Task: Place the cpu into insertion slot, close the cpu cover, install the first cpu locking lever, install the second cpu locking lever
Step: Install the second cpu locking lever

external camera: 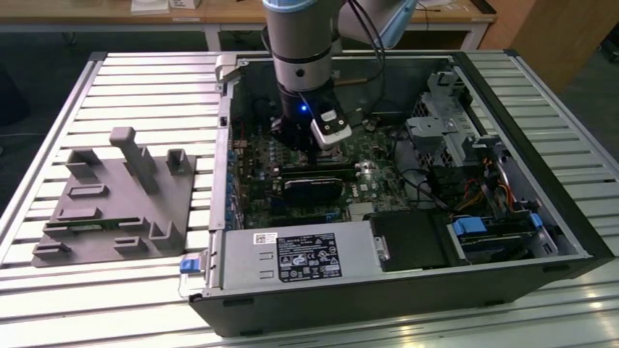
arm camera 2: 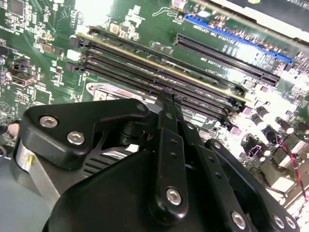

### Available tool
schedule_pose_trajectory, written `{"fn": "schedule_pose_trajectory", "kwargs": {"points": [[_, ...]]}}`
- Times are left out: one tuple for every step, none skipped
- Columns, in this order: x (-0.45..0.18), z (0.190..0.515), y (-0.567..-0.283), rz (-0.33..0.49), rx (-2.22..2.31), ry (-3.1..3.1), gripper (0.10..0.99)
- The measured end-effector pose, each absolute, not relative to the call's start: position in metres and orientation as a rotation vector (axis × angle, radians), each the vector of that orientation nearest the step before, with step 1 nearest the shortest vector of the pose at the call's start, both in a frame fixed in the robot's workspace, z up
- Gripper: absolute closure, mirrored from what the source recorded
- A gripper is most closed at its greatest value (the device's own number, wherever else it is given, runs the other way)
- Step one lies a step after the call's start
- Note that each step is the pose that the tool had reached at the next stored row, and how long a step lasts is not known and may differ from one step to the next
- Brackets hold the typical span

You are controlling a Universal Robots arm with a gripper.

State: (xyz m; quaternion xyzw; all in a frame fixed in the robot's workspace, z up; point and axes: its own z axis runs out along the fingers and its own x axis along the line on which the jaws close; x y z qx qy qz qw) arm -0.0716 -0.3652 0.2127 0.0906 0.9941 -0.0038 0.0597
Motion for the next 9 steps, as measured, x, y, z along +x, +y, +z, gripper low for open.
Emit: {"fn": "schedule_pose_trajectory", "kwargs": {"points": [[-0.072, 0.212, -0.367, 0.000, 0.275, 3.010, 0.980], [-0.073, 0.212, -0.368, 0.015, 0.276, 3.011, 0.980], [-0.074, 0.212, -0.370, 0.031, 0.277, 3.012, 0.980], [-0.074, 0.211, -0.371, 0.047, 0.278, 3.013, 0.980], [-0.075, 0.211, -0.373, 0.065, 0.279, 3.013, 0.980], [-0.076, 0.211, -0.374, 0.082, 0.280, 3.014, 0.980], [-0.077, 0.211, -0.375, 0.098, 0.281, 3.014, 0.980], [-0.077, 0.210, -0.377, 0.113, 0.282, 3.015, 0.980], [-0.078, 0.210, -0.378, 0.127, 0.283, 3.015, 0.980]]}}
